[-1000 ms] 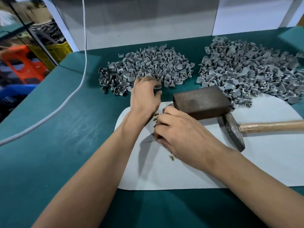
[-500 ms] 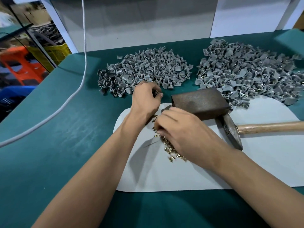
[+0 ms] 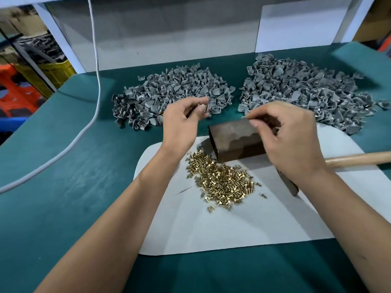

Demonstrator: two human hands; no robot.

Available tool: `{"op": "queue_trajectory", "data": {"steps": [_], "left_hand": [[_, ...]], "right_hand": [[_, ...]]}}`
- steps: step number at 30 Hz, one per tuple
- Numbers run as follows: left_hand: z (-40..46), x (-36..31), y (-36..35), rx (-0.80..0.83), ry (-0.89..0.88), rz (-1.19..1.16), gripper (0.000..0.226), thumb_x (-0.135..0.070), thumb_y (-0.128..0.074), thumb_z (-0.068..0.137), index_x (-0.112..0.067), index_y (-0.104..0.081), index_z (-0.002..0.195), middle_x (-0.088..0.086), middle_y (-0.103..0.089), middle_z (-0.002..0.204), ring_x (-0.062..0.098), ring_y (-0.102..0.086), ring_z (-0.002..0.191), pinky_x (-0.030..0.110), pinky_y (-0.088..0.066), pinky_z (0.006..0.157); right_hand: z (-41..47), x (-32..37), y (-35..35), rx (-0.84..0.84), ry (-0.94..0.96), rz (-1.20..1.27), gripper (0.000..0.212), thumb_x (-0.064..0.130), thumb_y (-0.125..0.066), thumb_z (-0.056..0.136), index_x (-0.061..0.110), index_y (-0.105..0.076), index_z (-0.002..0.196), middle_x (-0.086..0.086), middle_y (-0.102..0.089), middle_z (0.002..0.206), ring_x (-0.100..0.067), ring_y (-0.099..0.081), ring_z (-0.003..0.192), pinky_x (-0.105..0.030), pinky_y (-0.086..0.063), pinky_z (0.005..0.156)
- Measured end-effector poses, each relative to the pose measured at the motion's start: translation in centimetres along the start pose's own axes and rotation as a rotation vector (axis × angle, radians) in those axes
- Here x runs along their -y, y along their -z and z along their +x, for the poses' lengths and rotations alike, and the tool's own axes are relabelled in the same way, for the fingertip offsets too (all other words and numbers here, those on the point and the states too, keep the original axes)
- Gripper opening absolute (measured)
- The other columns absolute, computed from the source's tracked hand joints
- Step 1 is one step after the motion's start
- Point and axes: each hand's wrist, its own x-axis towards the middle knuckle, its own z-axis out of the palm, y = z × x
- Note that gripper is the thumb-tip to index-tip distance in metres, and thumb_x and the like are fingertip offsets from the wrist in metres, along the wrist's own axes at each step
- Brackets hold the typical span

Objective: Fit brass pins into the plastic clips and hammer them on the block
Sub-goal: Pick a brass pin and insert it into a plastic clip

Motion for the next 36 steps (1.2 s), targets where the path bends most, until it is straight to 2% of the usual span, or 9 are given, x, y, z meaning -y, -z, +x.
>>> {"op": "queue_trajectory", "data": {"steps": [4, 7, 11, 13, 16, 19, 26, 31, 36], "left_hand": [[-0.4, -0.7, -0.6, 0.047, 0.037, -0.272, 0.022, 0.008, -0.056, 0.099, 0.003, -0.072, 0.114, 0.024, -0.073, 0.108, 0.026, -0.075, 0.09, 0.031, -0.061, 0.088], [-0.4, -0.9, -0.6, 0.077, 0.073, -0.379, 0.025, 0.003, -0.053, 0.102, 0.001, -0.068, 0.122, 0.028, -0.071, 0.11, 0.024, -0.072, 0.085, 0.031, -0.062, 0.084], [-0.5, -0.9, -0.9, 0.096, 0.117, -0.466, 0.033, 0.0, -0.052, 0.104, 0.001, -0.06, 0.136, 0.014, -0.073, 0.096, 0.02, -0.07, 0.081, 0.026, -0.061, 0.079], [-0.5, -1.0, -1.0, 0.089, 0.128, -0.478, 0.028, 0.0, -0.054, 0.103, -0.003, -0.058, 0.131, 0.013, -0.075, 0.093, 0.021, -0.071, 0.08, 0.027, -0.061, 0.077], [-0.7, -1.1, -1.0, 0.094, 0.111, -0.469, 0.007, 0.0, -0.058, 0.101, -0.002, -0.059, 0.108, 0.02, -0.075, 0.095, 0.024, -0.072, 0.08, 0.029, -0.06, 0.076], [-0.8, -1.1, -1.1, 0.117, 0.086, -0.444, 0.005, 0.001, -0.065, 0.096, -0.002, -0.068, 0.099, 0.025, -0.073, 0.1, 0.025, -0.071, 0.086, 0.031, -0.06, 0.081], [-0.8, -1.3, -1.1, 0.167, 0.071, -0.445, 0.02, -0.005, -0.066, 0.097, -0.002, -0.074, 0.114, 0.014, -0.076, 0.105, 0.02, -0.069, 0.087, 0.026, -0.058, 0.082], [-0.9, -1.7, -0.9, 0.302, 0.063, -0.423, 0.037, 0.009, -0.061, 0.094, -0.007, -0.068, 0.128, 0.008, -0.075, 0.111, 0.017, -0.07, 0.092, 0.029, -0.057, 0.092], [-1.4, -2.2, -1.1, 0.415, 0.051, -0.415, 0.041, 0.011, -0.061, 0.094, -0.007, -0.065, 0.13, 0.01, -0.076, 0.105, 0.016, -0.072, 0.087, 0.028, -0.058, 0.092]], "right_hand": [[0.1, -1.2, 0.1, -0.094, -0.263, -0.098, 0.016, 0.011, -0.068, 0.092, 0.021, -0.076, 0.099, 0.005, -0.074, 0.09, -0.017, -0.069, 0.086, -0.041, -0.058, 0.086], [0.0, -0.8, 0.1, -0.148, -0.297, -0.126, 0.015, 0.011, -0.068, 0.092, 0.023, -0.075, 0.098, 0.006, -0.072, 0.086, -0.017, -0.068, 0.082, -0.038, -0.058, 0.083], [0.1, -0.7, 0.3, -0.144, -0.338, -0.118, 0.017, 0.009, -0.068, 0.091, 0.02, -0.077, 0.099, 0.003, -0.074, 0.089, -0.018, -0.069, 0.083, -0.039, -0.058, 0.087], [0.2, -0.8, 0.4, -0.134, -0.344, -0.113, 0.017, 0.008, -0.067, 0.091, 0.02, -0.077, 0.099, 0.003, -0.074, 0.088, -0.018, -0.069, 0.084, -0.04, -0.058, 0.087], [0.3, -0.7, 0.5, -0.132, -0.343, -0.109, 0.018, 0.007, -0.067, 0.09, 0.02, -0.078, 0.098, 0.004, -0.074, 0.086, -0.016, -0.069, 0.081, -0.039, -0.059, 0.086], [0.2, -0.5, 0.6, -0.134, -0.342, -0.115, 0.018, 0.007, -0.068, 0.089, 0.02, -0.078, 0.096, 0.005, -0.074, 0.084, -0.015, -0.069, 0.079, -0.037, -0.059, 0.084], [0.1, 0.1, 0.6, -0.113, -0.296, -0.2, 0.015, 0.011, -0.07, 0.09, 0.021, -0.077, 0.098, 0.003, -0.075, 0.09, -0.019, -0.069, 0.084, -0.038, -0.059, 0.086], [0.2, 1.0, 0.6, -0.106, -0.103, -0.011, 0.015, 0.007, -0.074, 0.088, 0.014, -0.075, 0.101, 0.007, -0.072, 0.09, -0.004, -0.067, 0.083, -0.008, -0.049, 0.082], [-0.1, 1.0, 0.0, -0.091, 0.001, 0.081, 0.015, 0.004, -0.076, 0.088, 0.007, -0.074, 0.103, 0.002, -0.074, 0.093, -0.006, -0.07, 0.087, -0.025, -0.06, 0.08]]}}
